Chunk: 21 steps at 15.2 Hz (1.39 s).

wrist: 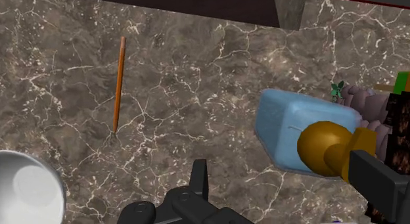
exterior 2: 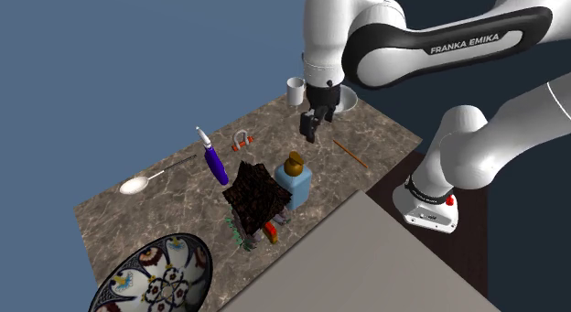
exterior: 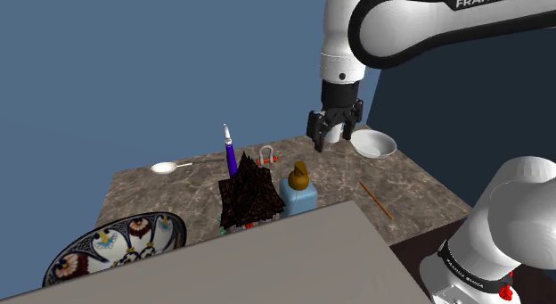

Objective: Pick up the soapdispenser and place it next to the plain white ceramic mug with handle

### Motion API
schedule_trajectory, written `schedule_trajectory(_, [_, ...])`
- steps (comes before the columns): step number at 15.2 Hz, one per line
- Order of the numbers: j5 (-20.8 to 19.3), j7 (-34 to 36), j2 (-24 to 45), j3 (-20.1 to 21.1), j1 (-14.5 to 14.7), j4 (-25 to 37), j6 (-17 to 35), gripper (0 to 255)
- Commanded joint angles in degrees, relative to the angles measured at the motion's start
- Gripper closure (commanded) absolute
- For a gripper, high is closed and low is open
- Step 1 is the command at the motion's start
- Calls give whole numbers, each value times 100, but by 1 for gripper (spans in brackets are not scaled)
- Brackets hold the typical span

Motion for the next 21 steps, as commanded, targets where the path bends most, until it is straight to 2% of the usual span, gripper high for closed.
schedule_trajectory(1, [63,270,378,205,41,164,287,0])
schedule_trajectory(6, [67,822,1130,584,104,564,779,0])
schedule_trajectory(13, [80,834,1287,650,122,112,1387,0])
schedule_trajectory(21, [80,834,1286,650,122,112,1386,0])
